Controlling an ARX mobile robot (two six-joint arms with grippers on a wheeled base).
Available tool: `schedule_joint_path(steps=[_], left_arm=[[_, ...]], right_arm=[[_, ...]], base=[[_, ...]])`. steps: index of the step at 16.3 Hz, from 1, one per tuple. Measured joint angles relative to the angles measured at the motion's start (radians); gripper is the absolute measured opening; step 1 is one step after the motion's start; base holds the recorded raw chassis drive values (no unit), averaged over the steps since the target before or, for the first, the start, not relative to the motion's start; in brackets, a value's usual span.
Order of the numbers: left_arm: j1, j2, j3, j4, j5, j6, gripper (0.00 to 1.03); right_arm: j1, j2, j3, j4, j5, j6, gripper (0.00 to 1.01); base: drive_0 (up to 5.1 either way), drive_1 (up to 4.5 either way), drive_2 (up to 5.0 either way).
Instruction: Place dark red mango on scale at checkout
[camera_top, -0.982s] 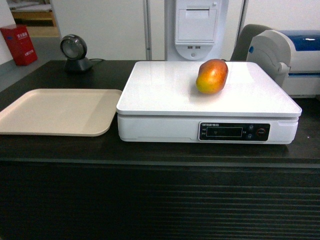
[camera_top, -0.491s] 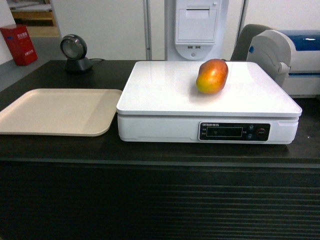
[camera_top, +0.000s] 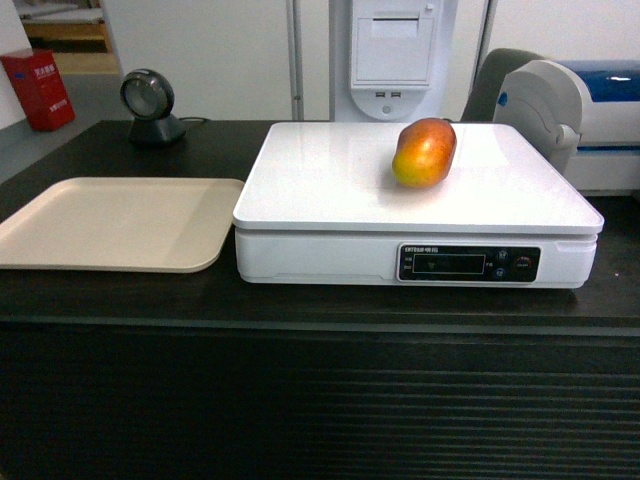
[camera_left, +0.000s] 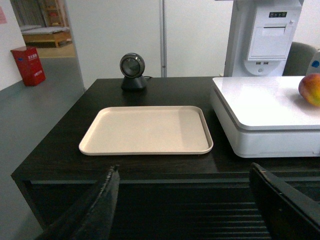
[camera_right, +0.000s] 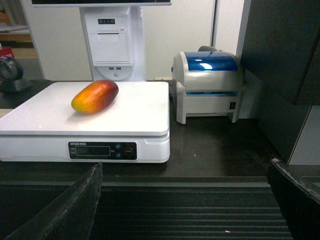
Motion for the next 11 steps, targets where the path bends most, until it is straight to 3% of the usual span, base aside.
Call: schedule_joint_path(steps=[6, 11], left_arm=[[0.000, 0.000, 0.000, 0.000, 0.000, 0.000, 0.99], [0.000, 0.000, 0.000, 0.000, 0.000, 0.000, 0.98]], right_arm=[[0.000, 0.000, 0.000, 0.000, 0.000, 0.000, 0.98], [0.000, 0.000, 0.000, 0.000, 0.000, 0.000, 0.98]], base=[[0.0, 0.00, 0.0], [0.0, 0.00, 0.0]])
